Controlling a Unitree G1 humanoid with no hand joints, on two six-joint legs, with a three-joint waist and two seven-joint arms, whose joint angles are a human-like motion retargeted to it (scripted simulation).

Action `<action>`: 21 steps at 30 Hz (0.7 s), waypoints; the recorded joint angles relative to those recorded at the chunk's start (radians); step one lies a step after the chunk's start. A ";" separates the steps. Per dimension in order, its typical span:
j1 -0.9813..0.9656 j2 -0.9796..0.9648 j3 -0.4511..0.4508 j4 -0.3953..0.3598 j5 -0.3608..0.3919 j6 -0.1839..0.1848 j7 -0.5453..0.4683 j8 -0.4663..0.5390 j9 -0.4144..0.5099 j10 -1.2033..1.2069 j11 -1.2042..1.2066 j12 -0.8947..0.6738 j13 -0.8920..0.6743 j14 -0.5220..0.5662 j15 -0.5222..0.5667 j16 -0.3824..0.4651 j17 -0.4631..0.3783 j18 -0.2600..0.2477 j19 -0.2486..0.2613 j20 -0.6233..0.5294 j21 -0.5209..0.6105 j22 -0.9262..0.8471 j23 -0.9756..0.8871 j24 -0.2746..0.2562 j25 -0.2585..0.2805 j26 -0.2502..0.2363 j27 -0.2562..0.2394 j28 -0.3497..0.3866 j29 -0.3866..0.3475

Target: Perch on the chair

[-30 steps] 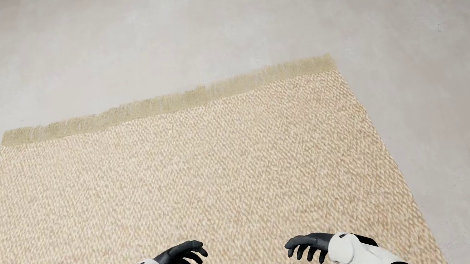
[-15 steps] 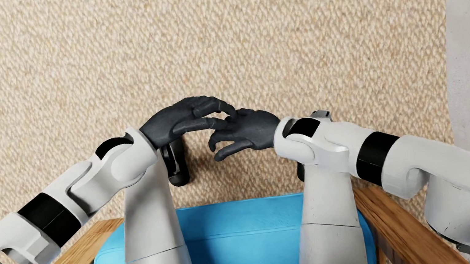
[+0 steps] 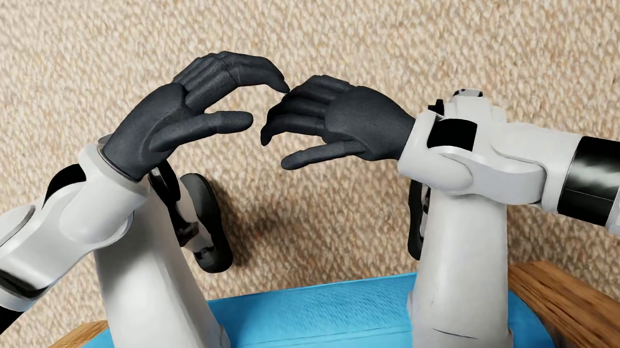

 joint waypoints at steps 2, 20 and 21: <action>0.038 0.036 0.001 -0.001 0.000 0.002 0.000 0.002 -0.018 0.028 0.024 0.036 0.091 0.014 0.015 -0.042 0.047 0.014 -0.003 0.026 -0.100 0.055 0.057 0.027 -0.014 0.023 0.012 -0.059 0.060; 0.370 0.414 0.003 -0.027 0.067 0.012 0.022 -0.048 -0.269 0.011 -0.022 0.600 0.870 0.076 0.100 -0.593 0.582 0.136 -0.088 0.448 -0.840 1.103 1.064 0.079 0.088 0.277 0.236 -0.314 0.504; 0.369 0.417 0.005 -0.031 0.071 0.010 0.022 -0.047 -0.278 0.010 -0.022 0.612 0.909 0.077 0.099 -0.596 0.587 0.139 -0.089 0.435 -0.855 1.162 1.101 0.144 0.031 0.264 0.217 -0.371 0.540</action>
